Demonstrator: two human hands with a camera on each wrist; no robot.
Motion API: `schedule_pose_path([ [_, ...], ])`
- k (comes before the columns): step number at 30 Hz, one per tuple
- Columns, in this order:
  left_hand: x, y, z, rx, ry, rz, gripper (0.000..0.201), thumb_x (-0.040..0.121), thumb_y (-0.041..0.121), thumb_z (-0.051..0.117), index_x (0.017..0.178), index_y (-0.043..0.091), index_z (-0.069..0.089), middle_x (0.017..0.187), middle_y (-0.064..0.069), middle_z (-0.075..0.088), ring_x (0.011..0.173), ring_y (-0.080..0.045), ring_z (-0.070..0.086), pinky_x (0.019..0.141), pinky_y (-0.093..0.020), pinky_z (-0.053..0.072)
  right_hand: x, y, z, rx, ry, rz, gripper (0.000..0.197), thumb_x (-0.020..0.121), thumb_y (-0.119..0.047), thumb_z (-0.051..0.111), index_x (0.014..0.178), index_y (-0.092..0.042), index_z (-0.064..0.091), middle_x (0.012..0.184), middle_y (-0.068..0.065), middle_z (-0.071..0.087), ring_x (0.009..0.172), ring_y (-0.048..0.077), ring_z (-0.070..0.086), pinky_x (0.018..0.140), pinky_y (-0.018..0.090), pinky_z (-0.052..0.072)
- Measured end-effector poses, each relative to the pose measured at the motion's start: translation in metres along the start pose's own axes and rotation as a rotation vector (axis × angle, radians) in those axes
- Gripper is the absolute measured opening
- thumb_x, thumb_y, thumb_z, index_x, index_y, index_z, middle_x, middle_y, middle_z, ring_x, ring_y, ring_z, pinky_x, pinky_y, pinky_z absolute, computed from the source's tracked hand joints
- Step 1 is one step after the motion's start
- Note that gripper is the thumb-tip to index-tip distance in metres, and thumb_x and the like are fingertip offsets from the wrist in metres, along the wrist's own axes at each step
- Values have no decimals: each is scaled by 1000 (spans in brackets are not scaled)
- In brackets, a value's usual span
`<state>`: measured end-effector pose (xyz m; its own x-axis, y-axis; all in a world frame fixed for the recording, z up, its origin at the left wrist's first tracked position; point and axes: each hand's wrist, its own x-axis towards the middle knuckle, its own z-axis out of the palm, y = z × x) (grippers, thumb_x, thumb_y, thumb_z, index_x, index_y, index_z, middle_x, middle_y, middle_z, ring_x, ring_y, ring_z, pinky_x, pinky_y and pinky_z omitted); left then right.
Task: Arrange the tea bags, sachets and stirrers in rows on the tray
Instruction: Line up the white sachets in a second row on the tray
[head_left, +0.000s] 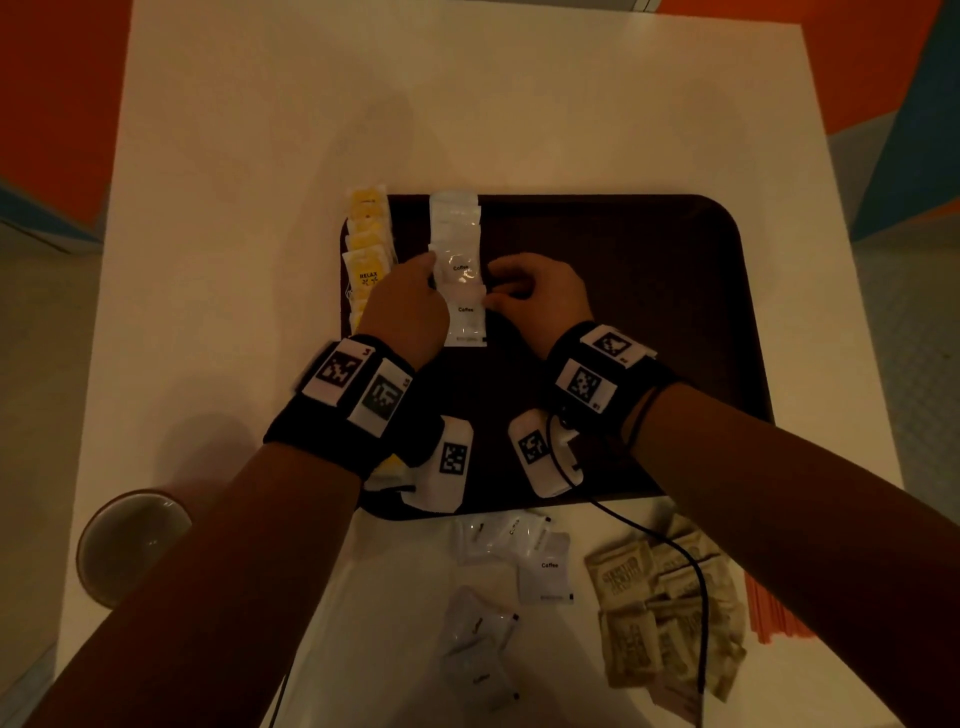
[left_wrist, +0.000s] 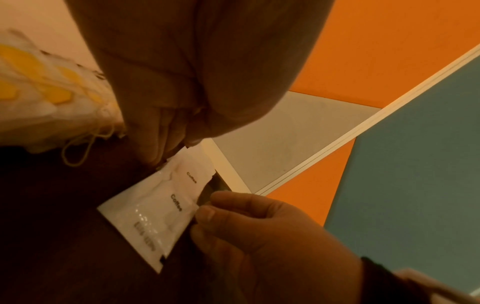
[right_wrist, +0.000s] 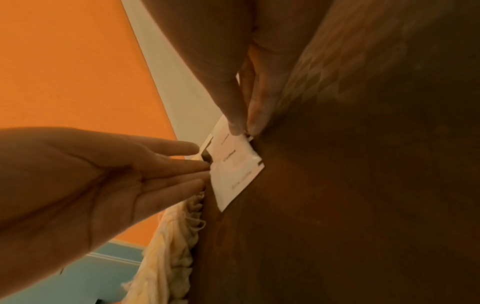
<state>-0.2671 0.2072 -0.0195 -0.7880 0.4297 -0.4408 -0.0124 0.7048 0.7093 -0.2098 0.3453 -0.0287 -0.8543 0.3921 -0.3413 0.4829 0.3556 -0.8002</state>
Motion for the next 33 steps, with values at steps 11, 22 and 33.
schedule_pose_path([
  [11,-3,0,11,-3,42,-21,46,90,3,39,135,7,43,136,-14,49,126,-28,45,108,-35,35,0,-4,11,-262,-82,-48,49,68,-17,78,111,-12,55,112,10,50,88,17,51,81,27,47],
  [22,-3,2,6,-86,87,40,45,86,-4,35,123,9,55,126,-11,59,116,-26,53,98,-28,42,4,0,9,-414,-124,-16,56,66,-30,80,110,-11,52,120,11,43,109,27,45,91,34,41],
  [33,-2,0,9,-28,90,69,39,85,-7,36,117,1,57,119,-18,60,110,-30,55,92,-30,43,-2,-11,9,-546,-312,-65,24,82,-20,65,100,-5,58,117,16,50,108,31,48,88,30,37],
])
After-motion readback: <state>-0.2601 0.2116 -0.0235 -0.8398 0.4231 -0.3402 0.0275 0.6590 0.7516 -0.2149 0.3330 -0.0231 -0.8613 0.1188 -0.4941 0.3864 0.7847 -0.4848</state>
